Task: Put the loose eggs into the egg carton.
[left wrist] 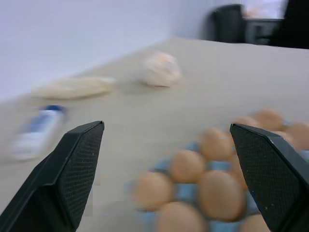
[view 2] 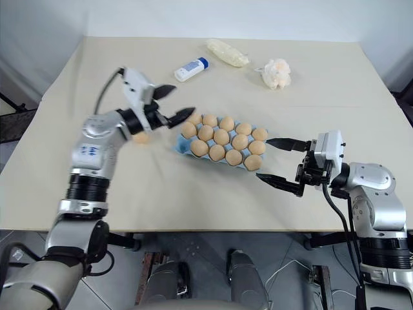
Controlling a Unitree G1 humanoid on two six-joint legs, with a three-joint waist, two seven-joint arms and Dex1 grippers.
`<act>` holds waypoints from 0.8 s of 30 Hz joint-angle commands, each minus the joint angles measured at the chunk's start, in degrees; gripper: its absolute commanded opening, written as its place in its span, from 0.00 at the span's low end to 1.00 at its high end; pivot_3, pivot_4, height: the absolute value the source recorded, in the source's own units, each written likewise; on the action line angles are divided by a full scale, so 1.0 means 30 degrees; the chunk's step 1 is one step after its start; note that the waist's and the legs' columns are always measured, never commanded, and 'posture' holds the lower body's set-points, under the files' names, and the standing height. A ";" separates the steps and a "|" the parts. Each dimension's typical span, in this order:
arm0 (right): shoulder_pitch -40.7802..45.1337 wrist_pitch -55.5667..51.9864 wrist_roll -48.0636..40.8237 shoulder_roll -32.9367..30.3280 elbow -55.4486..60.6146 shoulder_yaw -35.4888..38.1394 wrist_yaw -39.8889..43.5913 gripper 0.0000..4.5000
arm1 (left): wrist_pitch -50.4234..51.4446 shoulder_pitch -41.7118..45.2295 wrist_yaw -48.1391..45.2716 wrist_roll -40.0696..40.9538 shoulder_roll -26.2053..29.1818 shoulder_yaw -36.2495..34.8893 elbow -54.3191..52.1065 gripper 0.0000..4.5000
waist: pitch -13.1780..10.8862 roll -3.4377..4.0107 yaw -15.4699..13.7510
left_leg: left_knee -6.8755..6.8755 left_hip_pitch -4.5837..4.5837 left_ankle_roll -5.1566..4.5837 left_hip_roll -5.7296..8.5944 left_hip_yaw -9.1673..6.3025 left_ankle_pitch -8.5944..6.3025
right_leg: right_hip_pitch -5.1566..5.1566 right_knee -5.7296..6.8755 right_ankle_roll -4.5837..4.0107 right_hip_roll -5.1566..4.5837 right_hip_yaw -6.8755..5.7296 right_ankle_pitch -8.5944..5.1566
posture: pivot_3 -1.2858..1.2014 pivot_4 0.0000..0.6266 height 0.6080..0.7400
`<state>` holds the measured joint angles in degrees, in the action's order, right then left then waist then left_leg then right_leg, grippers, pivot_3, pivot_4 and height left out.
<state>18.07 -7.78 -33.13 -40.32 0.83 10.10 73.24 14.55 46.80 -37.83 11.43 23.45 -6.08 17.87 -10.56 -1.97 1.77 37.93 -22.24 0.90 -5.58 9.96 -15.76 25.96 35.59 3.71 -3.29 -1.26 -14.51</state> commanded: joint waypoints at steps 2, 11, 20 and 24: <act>0.0565 0.0018 -0.0189 -0.0402 -0.0271 0.0228 0.0558 1.00 | 0.0173 -0.2023 0.1684 0.0645 0.1170 -0.2428 -0.1930 0.99 | -0.0001 0.0002 -0.0020 | 0.0001 0.0007 0.0000 -0.0001 0.0008 0.0000 | 0.0000 0.0005 0.0001 -0.0003 0.0009 0.0000 | 0.52 0.24 1.00; 0.1924 0.0230 -0.0019 -0.0249 -0.1663 -0.0236 0.1586 1.00 | 0.3188 -0.9629 0.2434 0.2143 0.2841 -0.5574 -0.6106 0.99 | -0.0001 0.0002 -0.0027 | 0.0000 0.0007 0.0006 -0.0016 0.0013 -0.0017 | 0.0007 0.0002 -0.0014 -0.0017 0.0003 -0.0007 | 0.52 0.24 1.00; 0.2740 0.0300 0.0255 -0.0215 -0.2484 -0.0508 0.2041 1.00 | 0.5316 -1.3925 0.3089 0.3107 0.3123 -0.7541 -0.8919 0.99 | -0.0001 0.0003 -0.0004 | -0.0008 0.0012 0.0082 -0.0009 -0.0001 -0.0082 | 0.0014 -0.0014 -0.0057 -0.0061 0.0015 -0.0031 | 0.52 0.24 1.00; 0.3054 0.0348 0.0410 -0.0174 -0.2794 -0.0713 0.2159 1.00 | 0.5013 -1.2445 0.3147 0.3019 0.3290 -0.6628 -0.8419 0.99 | -0.0002 0.0002 -0.0074 | -0.0010 0.0011 0.0086 -0.0003 -0.0001 -0.0080 | 0.0011 -0.0017 -0.0138 -0.0065 0.0000 -0.0077 | 0.52 0.24 1.00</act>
<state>26.20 -7.51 -31.82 -40.52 -7.58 7.25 79.14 30.98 6.50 -28.39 19.97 31.91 -26.61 -6.13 -10.57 -1.97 1.55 37.90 -22.21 1.16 -5.58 9.96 -16.00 25.99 35.53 3.15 -3.49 -1.27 -14.82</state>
